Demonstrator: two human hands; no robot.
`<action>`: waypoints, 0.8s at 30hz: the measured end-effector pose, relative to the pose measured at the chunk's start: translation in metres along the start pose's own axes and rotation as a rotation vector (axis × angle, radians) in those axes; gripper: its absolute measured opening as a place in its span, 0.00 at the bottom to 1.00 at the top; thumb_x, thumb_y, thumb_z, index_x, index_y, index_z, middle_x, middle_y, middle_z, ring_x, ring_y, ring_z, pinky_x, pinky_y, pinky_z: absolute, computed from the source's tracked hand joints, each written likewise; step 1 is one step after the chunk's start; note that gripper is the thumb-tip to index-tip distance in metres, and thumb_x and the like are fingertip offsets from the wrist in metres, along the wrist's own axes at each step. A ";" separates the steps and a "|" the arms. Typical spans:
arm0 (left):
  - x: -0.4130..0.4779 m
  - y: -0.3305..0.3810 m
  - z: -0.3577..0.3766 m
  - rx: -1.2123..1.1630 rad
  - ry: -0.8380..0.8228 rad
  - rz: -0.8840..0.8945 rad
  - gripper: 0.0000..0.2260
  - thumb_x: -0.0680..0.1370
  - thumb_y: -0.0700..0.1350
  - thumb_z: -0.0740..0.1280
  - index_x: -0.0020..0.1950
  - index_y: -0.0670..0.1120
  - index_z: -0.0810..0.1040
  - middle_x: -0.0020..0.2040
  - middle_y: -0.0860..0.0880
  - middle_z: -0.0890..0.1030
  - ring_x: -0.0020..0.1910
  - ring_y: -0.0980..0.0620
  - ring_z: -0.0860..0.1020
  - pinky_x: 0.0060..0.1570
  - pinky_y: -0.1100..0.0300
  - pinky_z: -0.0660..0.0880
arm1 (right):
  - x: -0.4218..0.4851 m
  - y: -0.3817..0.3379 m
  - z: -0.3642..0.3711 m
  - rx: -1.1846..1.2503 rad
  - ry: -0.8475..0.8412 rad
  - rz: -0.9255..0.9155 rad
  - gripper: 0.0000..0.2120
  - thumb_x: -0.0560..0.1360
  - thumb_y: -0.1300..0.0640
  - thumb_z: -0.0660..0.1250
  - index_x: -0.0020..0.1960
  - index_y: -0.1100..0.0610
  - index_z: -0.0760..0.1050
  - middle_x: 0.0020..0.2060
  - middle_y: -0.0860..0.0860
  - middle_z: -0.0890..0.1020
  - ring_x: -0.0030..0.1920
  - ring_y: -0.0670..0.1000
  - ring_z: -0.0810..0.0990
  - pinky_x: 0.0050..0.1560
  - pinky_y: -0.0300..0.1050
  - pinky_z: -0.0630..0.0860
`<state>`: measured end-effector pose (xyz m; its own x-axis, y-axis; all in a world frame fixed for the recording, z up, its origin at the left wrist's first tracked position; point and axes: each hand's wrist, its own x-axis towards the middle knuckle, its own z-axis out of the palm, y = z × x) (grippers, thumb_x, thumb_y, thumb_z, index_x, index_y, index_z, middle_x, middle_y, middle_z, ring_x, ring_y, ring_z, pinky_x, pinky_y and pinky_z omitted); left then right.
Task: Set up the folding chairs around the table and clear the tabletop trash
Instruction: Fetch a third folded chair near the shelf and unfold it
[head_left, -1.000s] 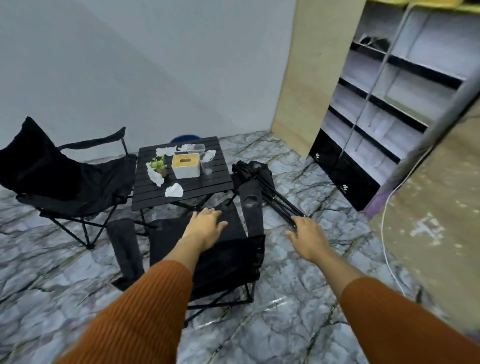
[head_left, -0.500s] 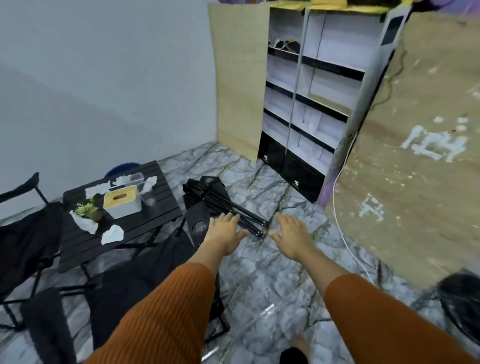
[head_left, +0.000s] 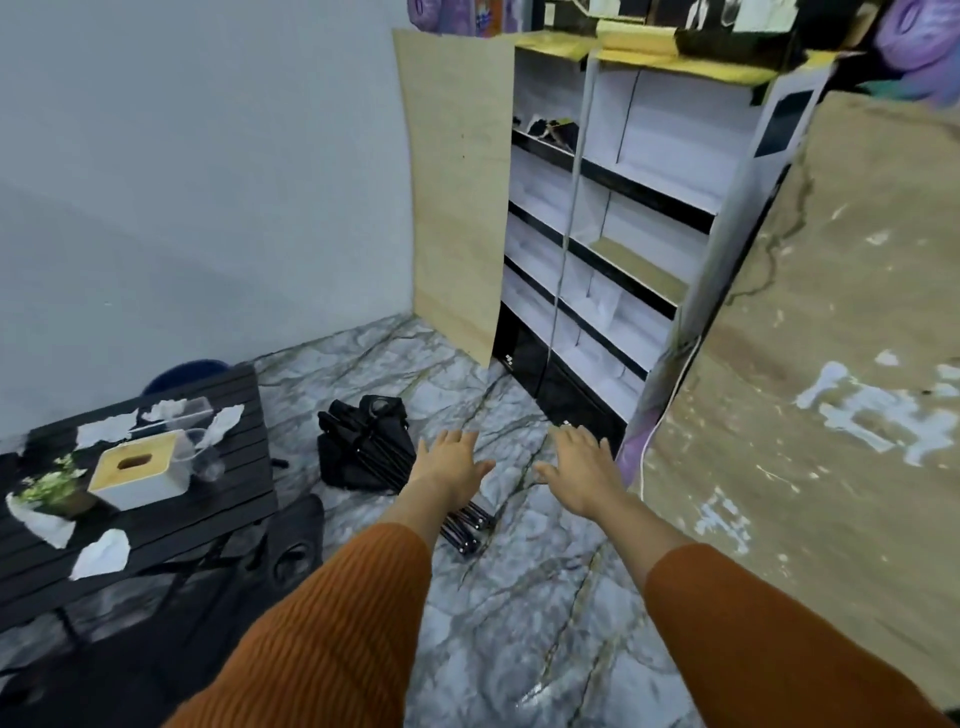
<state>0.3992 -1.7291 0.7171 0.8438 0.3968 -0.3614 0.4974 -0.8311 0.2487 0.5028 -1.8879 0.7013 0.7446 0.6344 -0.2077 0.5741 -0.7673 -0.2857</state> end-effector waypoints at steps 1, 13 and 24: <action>0.014 0.006 -0.004 0.002 0.000 -0.004 0.28 0.82 0.57 0.53 0.78 0.47 0.53 0.79 0.45 0.54 0.79 0.44 0.50 0.77 0.41 0.46 | 0.015 0.007 -0.005 0.001 0.006 -0.006 0.29 0.81 0.45 0.56 0.77 0.56 0.54 0.77 0.54 0.59 0.78 0.57 0.53 0.77 0.61 0.49; 0.240 0.029 -0.076 0.006 0.002 -0.056 0.28 0.82 0.58 0.52 0.78 0.47 0.52 0.79 0.44 0.54 0.79 0.44 0.49 0.77 0.41 0.45 | 0.239 0.065 -0.062 -0.001 -0.040 -0.053 0.29 0.82 0.45 0.55 0.78 0.56 0.52 0.78 0.54 0.57 0.78 0.57 0.52 0.77 0.62 0.50; 0.432 0.011 -0.156 -0.012 0.106 -0.183 0.29 0.81 0.60 0.53 0.78 0.47 0.55 0.78 0.44 0.59 0.77 0.43 0.55 0.75 0.42 0.51 | 0.454 0.058 -0.125 0.010 -0.010 -0.212 0.26 0.81 0.46 0.57 0.75 0.58 0.59 0.74 0.55 0.64 0.75 0.57 0.59 0.74 0.60 0.57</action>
<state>0.8004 -1.5056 0.7042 0.7554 0.5798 -0.3053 0.6459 -0.7372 0.1982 0.9169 -1.6560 0.7074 0.6039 0.7827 -0.1506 0.7143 -0.6152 -0.3337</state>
